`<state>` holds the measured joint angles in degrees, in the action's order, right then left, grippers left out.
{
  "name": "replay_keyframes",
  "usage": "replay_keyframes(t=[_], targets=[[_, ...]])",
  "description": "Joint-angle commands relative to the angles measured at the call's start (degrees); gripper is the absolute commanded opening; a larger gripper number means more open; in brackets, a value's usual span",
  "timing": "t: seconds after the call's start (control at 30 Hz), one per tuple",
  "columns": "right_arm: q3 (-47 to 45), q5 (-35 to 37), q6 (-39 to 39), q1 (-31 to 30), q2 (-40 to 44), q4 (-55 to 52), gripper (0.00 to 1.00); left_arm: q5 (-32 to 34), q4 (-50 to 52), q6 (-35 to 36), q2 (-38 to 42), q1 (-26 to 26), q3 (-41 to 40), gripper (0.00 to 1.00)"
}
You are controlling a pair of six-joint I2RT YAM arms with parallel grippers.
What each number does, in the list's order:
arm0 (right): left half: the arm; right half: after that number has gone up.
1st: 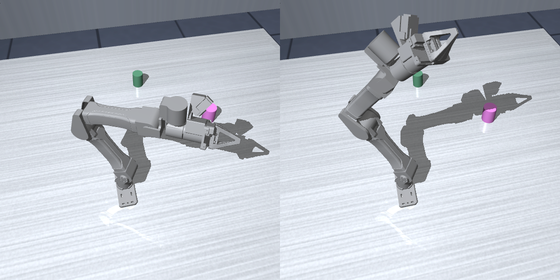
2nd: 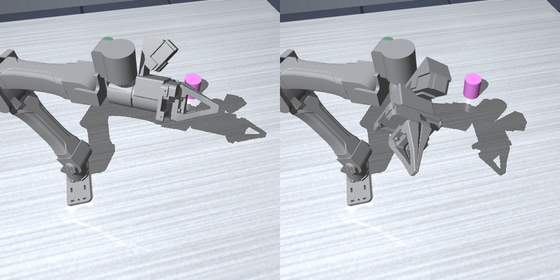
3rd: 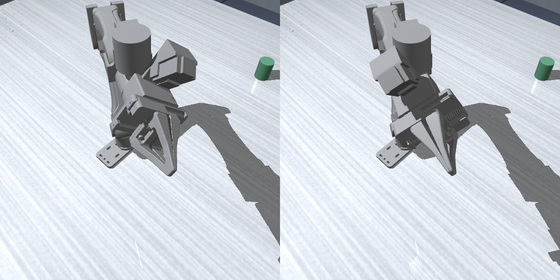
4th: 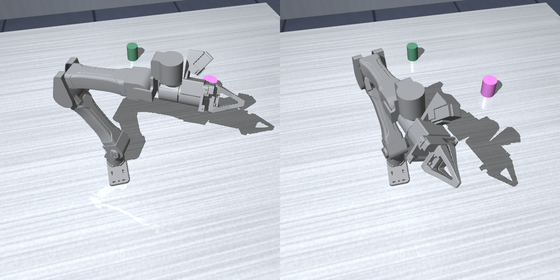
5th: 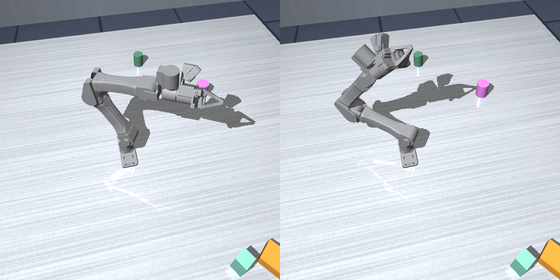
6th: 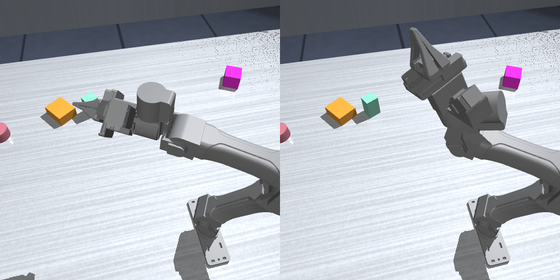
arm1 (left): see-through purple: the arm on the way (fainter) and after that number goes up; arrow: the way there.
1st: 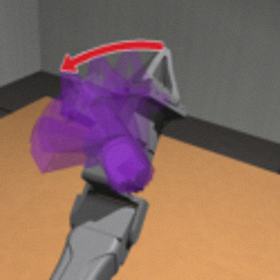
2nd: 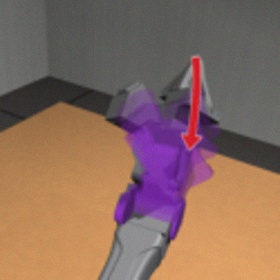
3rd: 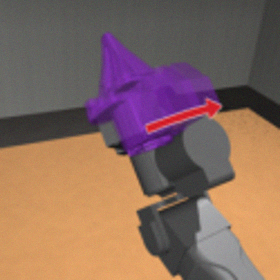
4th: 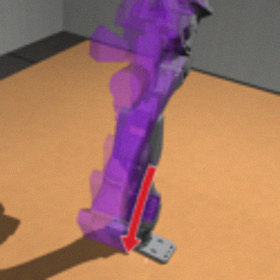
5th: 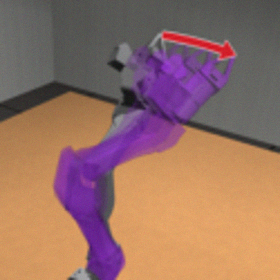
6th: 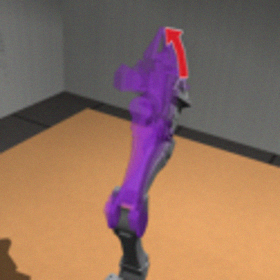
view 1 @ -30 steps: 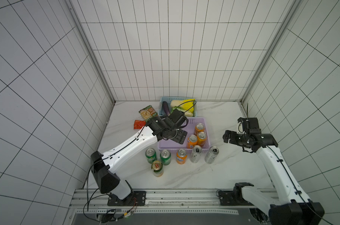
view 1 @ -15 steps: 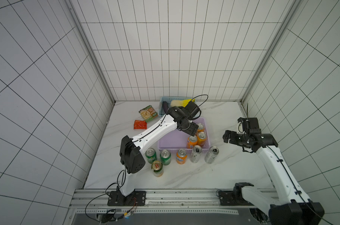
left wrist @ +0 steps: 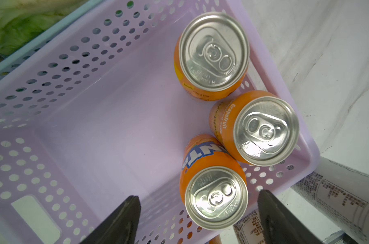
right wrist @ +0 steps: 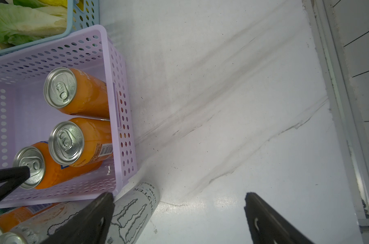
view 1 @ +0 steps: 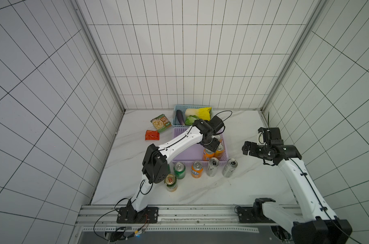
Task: Take out the drinks from the basket
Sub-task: Pick up the drink from the basket.
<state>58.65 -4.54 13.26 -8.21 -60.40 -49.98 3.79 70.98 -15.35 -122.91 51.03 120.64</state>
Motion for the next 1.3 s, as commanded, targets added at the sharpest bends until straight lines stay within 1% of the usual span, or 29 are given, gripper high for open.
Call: replay_keyframes(t=[0.0,0.2,0.37,0.57,0.97,1.07,1.27], targets=[[-0.75,1.2,-0.6,0.64,0.72,0.05,0.99,-0.73,-0.48,-0.47,-1.54,0.56,1.26,0.85],[-0.86,1.45,-0.6,0.65,0.9,0.05,0.99,-0.2,-0.72,-0.47,-3.63,1.17,1.14,0.83],[-0.83,1.63,-0.6,0.6,0.94,0.05,1.0,1.26,-0.62,-0.62,-4.45,1.8,-0.54,0.82],[-0.74,1.69,-0.6,0.61,0.9,0.05,0.99,0.6,-1.34,-0.73,-4.73,1.97,-2.49,0.8],[-0.91,1.72,-0.6,0.59,0.99,0.05,1.0,1.04,-1.37,-0.73,-6.89,2.15,-2.95,0.75],[-1.0,1.72,-0.6,0.64,1.03,0.05,1.0,2.19,-1.41,-0.47,-7.49,2.15,-2.28,0.74],[-1.0,1.9,-0.68,0.6,1.16,0.05,1.0,2.64,-1.5,-0.29,-8.13,2.06,-1.27,0.64]])
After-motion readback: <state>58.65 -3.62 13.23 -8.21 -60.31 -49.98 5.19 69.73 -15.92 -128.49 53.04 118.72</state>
